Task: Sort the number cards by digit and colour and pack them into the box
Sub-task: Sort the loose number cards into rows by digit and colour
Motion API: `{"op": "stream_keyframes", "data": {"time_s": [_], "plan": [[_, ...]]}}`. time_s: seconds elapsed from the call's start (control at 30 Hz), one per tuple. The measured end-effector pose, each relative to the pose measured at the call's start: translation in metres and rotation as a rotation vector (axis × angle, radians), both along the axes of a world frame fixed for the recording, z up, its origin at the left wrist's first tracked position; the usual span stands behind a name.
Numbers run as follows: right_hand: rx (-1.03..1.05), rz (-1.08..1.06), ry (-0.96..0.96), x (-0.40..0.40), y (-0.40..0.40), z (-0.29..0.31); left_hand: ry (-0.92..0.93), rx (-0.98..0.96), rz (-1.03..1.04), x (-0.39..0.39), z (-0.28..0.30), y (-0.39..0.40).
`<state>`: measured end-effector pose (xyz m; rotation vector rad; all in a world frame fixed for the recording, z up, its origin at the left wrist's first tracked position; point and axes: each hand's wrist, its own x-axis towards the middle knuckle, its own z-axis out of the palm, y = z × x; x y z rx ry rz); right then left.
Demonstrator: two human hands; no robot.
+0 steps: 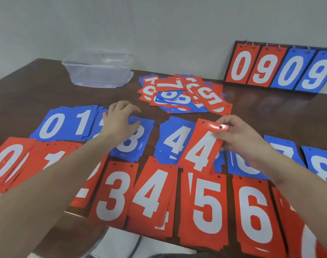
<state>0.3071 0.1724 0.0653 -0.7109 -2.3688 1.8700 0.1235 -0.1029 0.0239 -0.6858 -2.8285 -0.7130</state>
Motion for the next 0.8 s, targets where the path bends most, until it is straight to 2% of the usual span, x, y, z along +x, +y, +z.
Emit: {"op": "stream_keyframes", "data": {"time_s": [0.13,0.2,0.37,0.53,0.7,0.8], "plan": [[-0.133,0.147,-0.038,0.006,-0.018,0.005,-0.01,0.082,-0.035,0.019,-0.002,-0.007],[-0.13,0.262,-0.056,0.006,-0.031,0.004,-0.006,0.084,-0.049,0.026,-0.003,-0.012],[0.194,0.501,-0.048,0.009,-0.07,0.0,-0.006,0.13,-0.059,0.043,0.003,-0.031],[0.446,0.552,0.004,0.009,-0.095,-0.01,0.034,0.141,-0.046,0.057,0.002,-0.053],[0.845,0.582,0.114,0.004,-0.103,-0.031,0.039,0.117,-0.027,0.064,-0.002,-0.066],[0.892,0.595,0.121,0.0,-0.099,-0.034,0.037,0.112,-0.033,0.064,-0.003,-0.064]]}}
